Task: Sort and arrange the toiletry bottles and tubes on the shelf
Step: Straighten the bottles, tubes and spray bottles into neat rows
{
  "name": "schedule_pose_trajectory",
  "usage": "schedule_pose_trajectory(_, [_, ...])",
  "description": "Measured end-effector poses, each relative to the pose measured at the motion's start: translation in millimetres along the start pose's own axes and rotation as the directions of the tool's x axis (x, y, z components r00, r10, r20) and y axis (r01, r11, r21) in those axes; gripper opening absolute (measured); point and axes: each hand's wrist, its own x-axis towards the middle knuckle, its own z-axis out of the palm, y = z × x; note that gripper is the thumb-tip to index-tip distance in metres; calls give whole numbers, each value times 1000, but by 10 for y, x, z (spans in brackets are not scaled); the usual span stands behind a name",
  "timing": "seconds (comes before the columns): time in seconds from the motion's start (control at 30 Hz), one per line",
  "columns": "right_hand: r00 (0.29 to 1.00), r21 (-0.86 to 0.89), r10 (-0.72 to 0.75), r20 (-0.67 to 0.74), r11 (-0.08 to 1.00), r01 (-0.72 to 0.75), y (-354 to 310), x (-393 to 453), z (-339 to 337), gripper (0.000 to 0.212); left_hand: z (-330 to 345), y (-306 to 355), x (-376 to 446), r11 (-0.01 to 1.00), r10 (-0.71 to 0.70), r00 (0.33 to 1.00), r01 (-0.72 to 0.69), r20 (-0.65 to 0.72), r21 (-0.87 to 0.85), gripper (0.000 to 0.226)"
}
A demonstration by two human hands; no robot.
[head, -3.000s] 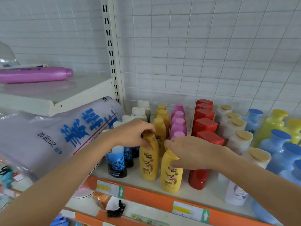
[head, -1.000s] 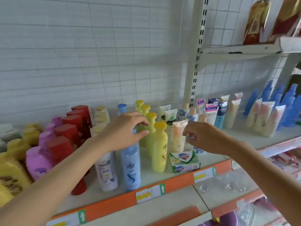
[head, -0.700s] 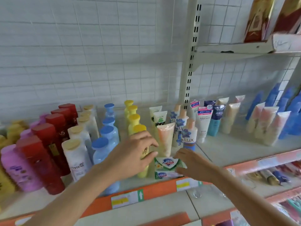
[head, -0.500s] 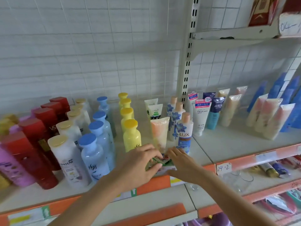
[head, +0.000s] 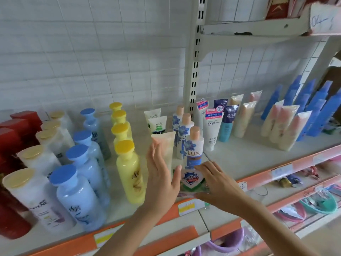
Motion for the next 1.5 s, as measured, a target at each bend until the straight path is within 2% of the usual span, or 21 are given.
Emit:
schedule_pose_trajectory(0.07, [1000, -11, 9, 6, 1000, -9, 92, -48, -12, 71, 135, -31, 4, 995, -97, 994, 98, -41, 16, 74])
schedule_pose_trajectory(0.17, [1000, 7, 7, 5, 1000, -7, 256, -110, -29, 73, 283, -167, 115, 962, -268, 960, 271, -74, 21, 74])
schedule_pose_trajectory(0.27, [999, 8, -46, 22, 999, 46, 443, -167, -71, 73, 365, -238, 204, 888, -455, 890, 451, -35, -86, 66])
schedule_pose_trajectory(0.33, [996, 14, -87, 21, 996, 87, 585, -208, -112, 72, 412, -213, 189, 866, -498, 864, 490, -72, -103, 52])
schedule_pose_trajectory(0.5, [986, 18, -165, 19, 986, 164, 997, -360, -190, 70, 475, 81, -33, 891, -453, 861, 440, -230, -109, 41])
schedule_pose_trajectory(0.6, [983, 26, -182, 16, 983, 181, 1275, -498, -258, 69, 489, 377, -223, 912, -409, 851, 365, -331, -187, 40])
schedule_pose_trajectory(0.7, [984, 39, -179, 14, 983, 178, 1563, -651, -349, 70, 555, 698, -290, 914, -399, 844, 338, -357, -224, 44])
schedule_pose_trajectory(0.8, [988, 51, -157, -1, 986, 157, 1848, -816, -436, 70, 753, 1006, -256, 911, -400, 858, 333, -323, -243, 46])
schedule_pose_trajectory(0.97, [997, 76, -68, -41, 995, 71, 2316, -1084, -589, 71, 1356, 1495, -102, 899, -373, 912, 308, -173, -312, 47])
schedule_pose_trajectory(1.23, [984, 144, 151, -98, 980, -136, 3104, -1278, -731, 70, 2323, 1684, 420, 868, -364, 931, 352, 36, -350, 55])
schedule_pose_trajectory(1.4, [971, 115, 213, -105, 973, -201, 3541, -1172, -912, 70, 2955, 1599, 896, 846, -436, 899, 427, 47, -320, 47])
schedule_pose_trajectory(1.5, [968, 110, 226, -109, 971, -214, 3745, -1027, -976, 68, 3220, 1486, 1112, 862, -427, 904, 406, -1, -304, 46])
